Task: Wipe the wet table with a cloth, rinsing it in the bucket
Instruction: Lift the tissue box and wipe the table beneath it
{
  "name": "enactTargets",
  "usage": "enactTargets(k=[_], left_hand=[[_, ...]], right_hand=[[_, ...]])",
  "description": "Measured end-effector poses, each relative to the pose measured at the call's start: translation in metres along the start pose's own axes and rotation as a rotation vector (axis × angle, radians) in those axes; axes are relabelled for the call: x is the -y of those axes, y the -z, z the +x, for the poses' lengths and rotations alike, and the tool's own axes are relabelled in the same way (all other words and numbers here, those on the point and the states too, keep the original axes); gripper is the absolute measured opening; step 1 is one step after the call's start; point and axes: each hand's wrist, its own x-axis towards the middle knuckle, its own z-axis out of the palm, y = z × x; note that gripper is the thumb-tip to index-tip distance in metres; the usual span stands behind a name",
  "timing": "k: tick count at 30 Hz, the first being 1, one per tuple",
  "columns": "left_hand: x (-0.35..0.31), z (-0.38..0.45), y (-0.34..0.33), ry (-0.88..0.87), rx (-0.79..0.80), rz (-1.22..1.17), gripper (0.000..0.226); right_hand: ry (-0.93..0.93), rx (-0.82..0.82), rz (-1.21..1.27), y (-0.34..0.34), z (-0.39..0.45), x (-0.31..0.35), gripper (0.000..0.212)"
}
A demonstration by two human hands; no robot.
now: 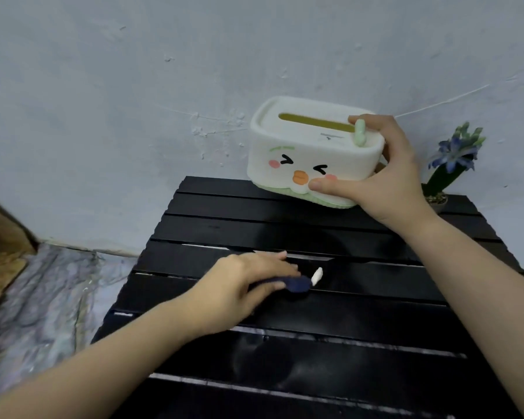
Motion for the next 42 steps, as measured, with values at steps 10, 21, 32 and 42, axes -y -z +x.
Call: enactTargets(k=[10,21,32,42], left_hand=[[0.095,0.022,0.084,0.394,-0.495,0.056,0.030],[0.012,-0.041,0.025,0.068,-0.060,0.002,0.029],[0.103,-0.018,0.071,0.456,-0.437,0.256,0.030],[0.031,-0.014,0.042,0.244,-0.408,-0.012,0.029]], right_hand=[[-0.085,-0.005,0.022,-0.020,-0.019,-0.007,0.088],[-0.076,-0.019,0.011,-0.028,-0.015,-0.012,0.085],[-0.086,-0.067,0.000,-0.042,-0.017,-0.010,0.088],[-0.036,-0.065,0.027,-0.030,-0.011,-0.005,0.088]])
